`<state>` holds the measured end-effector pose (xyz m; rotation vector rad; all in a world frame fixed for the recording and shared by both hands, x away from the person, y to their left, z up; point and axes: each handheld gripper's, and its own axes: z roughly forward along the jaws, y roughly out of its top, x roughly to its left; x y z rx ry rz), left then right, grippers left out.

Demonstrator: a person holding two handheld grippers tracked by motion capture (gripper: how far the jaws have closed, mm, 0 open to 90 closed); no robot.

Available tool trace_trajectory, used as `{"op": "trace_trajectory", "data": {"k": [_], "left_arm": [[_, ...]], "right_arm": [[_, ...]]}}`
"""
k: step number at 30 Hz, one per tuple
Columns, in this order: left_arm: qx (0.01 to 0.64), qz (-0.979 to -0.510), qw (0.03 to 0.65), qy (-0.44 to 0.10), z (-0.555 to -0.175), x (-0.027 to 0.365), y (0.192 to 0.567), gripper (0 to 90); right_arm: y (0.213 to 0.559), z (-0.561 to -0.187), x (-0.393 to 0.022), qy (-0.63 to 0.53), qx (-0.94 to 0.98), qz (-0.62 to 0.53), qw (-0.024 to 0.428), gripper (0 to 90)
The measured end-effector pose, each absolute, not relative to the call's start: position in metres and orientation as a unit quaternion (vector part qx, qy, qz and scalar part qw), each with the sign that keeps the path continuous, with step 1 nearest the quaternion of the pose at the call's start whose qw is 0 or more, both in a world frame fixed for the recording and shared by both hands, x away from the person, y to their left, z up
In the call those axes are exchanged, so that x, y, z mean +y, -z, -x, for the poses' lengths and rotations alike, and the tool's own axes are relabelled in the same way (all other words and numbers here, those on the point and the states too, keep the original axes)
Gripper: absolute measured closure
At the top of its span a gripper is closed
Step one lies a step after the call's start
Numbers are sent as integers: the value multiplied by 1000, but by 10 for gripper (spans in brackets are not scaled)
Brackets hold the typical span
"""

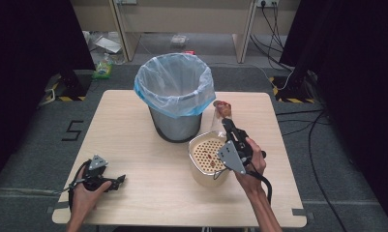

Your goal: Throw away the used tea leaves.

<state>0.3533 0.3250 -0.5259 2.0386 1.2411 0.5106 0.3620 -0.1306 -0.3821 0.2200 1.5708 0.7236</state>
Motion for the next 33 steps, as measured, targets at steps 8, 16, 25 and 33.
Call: {"op": "trace_trajectory", "data": {"k": [8,16,25,33], "left_arm": [[478,-784,344,-196,-353,325,526,0],[478,-785,343,-195,-353,325,526,0],[478,-784,344,-195,-353,325,526,0],[478,-784,343,-196,-353,325,526,0]], "right_arm": [[389,-357,-122,-282,667,-55,687,876],[395,-361,-118,-259,659,-29,706,876],[401,-355,-112,-236,651,2,722,876],[403,-352,-106,-222,645,19,731,877]]}}
